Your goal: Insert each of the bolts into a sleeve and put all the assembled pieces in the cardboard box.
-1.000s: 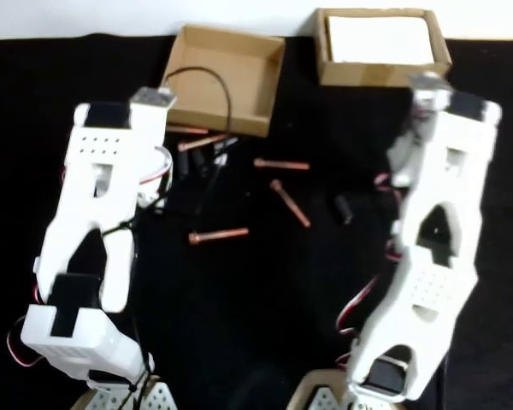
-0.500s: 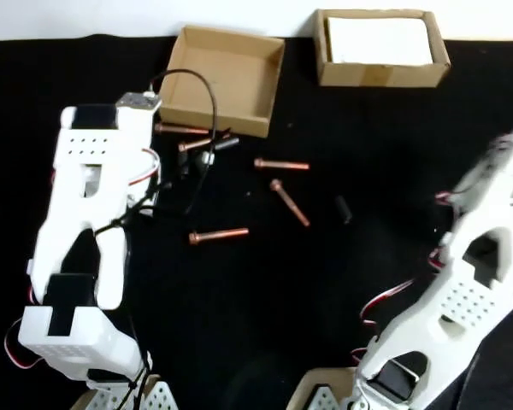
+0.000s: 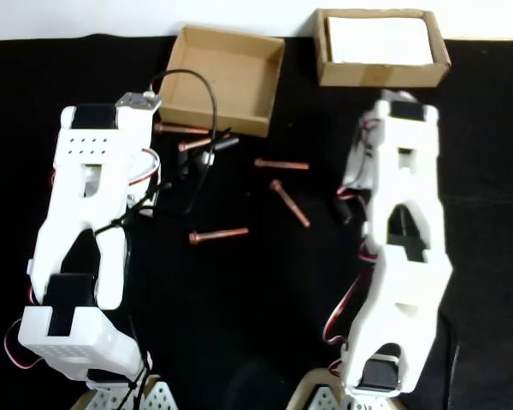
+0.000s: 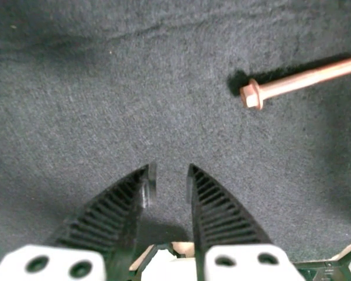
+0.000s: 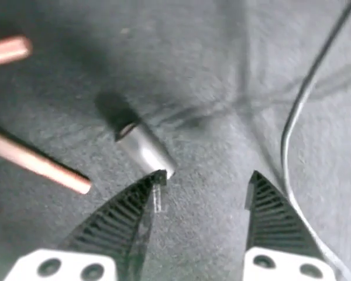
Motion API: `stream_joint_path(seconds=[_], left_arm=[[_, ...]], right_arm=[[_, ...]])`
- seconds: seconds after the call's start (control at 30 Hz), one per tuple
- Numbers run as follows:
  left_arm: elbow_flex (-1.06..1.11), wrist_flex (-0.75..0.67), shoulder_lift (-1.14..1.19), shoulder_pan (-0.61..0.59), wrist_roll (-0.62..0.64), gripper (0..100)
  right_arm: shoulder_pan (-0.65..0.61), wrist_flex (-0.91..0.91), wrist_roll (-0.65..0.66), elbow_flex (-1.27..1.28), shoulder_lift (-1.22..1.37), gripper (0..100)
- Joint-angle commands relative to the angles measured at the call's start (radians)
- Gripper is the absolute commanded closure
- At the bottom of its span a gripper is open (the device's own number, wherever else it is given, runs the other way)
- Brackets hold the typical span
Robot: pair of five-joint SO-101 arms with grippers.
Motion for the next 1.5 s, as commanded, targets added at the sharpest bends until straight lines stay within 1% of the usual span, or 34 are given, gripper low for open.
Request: stream_joint_path(seconds=[0.0, 0.13, 0.33, 0.43, 0.63, 0.77, 1.0, 1.17, 1.23, 1.37, 1.47], left_arm=[[-0.005, 0.011, -0.015, -0.004, 0.002, 90], [-0.005, 0.014, -0.015, -0.004, 0.002, 90], [-0.007, 0.014, -0.015, -0.008, 0.002, 90], [-0.005, 0.014, -0.015, -0.007, 0.0, 90], [-0.007, 0.014, -0.015, -0.008, -0.006, 90], [-0.005, 0.012, -0.008, -0.01, -0.063, 90], [-0.01, 0.009, -0.007, -0.01, -0.064, 90], [-0.015, 0.008, -0.007, -0.01, -0.064, 90], [-0.015, 0.008, -0.007, -0.01, -0.064, 90], [-0.015, 0.008, -0.007, -0.008, -0.064, 90], [-0.015, 0.008, -0.007, -0.005, -0.064, 90]], right_arm=[[-0.031, 0.007, 0.213, -0.044, -0.062, 77.5], [-0.031, 0.013, 0.391, -0.059, -0.059, 77.5], [-0.054, 0.019, 0.512, -0.025, -0.059, 77.5], [-0.094, 0.025, 0.557, -0.016, -0.056, 77.5], [-0.137, 0.007, 0.557, 0.033, -0.051, 77.5], [-0.134, -0.021, 0.557, 0.067, -0.002, 77.5], [-0.131, -0.091, 0.557, 0.062, 0.108, 77.5], [-0.11, -0.104, 0.557, 0.061, 0.197, 77.6], [-0.096, -0.108, 0.557, 0.056, 0.214, 80.3], [-0.085, -0.101, 0.565, 0.013, 0.231, 90.0], [-0.087, -0.065, 0.617, 0.005, 0.243, 90.4]])
